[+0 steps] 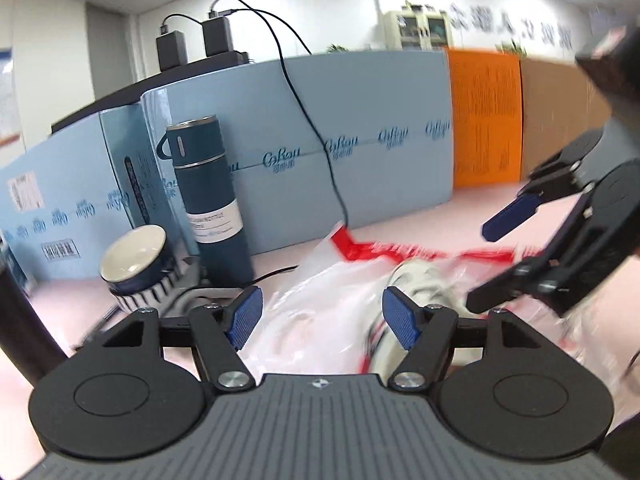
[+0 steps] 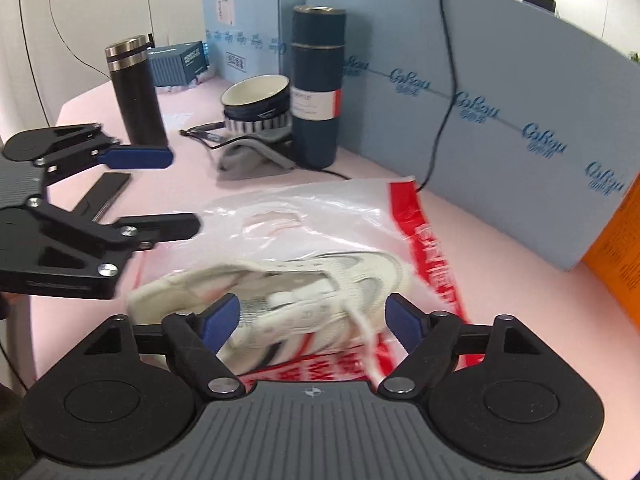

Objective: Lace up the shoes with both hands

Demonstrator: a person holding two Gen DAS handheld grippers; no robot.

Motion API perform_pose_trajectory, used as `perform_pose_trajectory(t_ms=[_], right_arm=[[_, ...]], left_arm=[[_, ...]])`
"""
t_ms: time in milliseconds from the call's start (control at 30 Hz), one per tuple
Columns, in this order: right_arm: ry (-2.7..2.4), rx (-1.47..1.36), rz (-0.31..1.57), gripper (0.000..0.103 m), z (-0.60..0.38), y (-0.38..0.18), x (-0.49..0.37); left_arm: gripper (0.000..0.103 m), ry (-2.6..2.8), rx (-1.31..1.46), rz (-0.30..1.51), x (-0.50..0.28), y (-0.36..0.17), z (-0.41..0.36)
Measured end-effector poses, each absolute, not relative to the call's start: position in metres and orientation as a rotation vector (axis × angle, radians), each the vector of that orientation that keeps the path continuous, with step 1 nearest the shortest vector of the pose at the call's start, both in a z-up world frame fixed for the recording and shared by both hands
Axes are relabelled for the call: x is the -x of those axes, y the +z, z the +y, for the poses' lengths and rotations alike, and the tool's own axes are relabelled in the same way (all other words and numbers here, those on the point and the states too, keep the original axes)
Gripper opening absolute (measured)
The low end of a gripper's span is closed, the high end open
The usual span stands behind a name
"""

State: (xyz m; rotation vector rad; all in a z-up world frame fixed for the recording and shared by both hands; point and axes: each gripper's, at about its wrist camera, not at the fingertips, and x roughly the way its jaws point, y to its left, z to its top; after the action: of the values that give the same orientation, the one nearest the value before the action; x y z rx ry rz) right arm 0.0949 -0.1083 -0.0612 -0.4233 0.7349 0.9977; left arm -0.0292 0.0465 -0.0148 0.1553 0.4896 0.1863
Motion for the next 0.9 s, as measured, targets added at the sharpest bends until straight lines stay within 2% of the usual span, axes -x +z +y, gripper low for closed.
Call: perform_pose_trajectory(t_ms=[133, 200, 233, 300, 367, 467, 633, 900], right_arm=[[0.929, 0.420, 0.760, 0.079, -0.099, -0.079, -0.088], [0.897, 0.315, 0.808, 0.062, -0.107, -0.087, -0.096], [0.901, 0.209, 0.868, 0.047, -0.115, -0.090, -0.102], [0.902, -0.001, 0.978, 0.034, -0.130, -0.097, -0.115], [0.894, -0.144, 1.024, 0.023, -0.144, -0.103, -0.120], [0.872, -0.417, 1.107, 0.023, -0.167, -0.116, -0.131], [0.834, -0.710, 1.192, 0.023, -0.187, -0.139, -0.138], [0.811, -0.874, 1.237, 0.023, -0.200, -0.156, -0.140]], left_arm=[[0.064, 0.135, -0.199, 0.487, 0.024, -0.016, 0.040], [0.064, 0.096, -0.233, 0.481, 0.020, -0.016, 0.033], [0.064, 0.074, -0.255, 0.479, 0.017, -0.017, 0.029], [0.064, 0.040, -0.297, 0.481, 0.008, -0.019, 0.023], [0.060, 0.022, -0.328, 0.475, -0.001, -0.022, 0.018], [0.050, 0.007, -0.397, 0.491, -0.015, -0.028, 0.011], [0.025, -0.081, -0.573, 0.540, -0.029, -0.045, -0.007], [0.022, -0.176, -0.757, 0.589, -0.049, -0.063, -0.021]])
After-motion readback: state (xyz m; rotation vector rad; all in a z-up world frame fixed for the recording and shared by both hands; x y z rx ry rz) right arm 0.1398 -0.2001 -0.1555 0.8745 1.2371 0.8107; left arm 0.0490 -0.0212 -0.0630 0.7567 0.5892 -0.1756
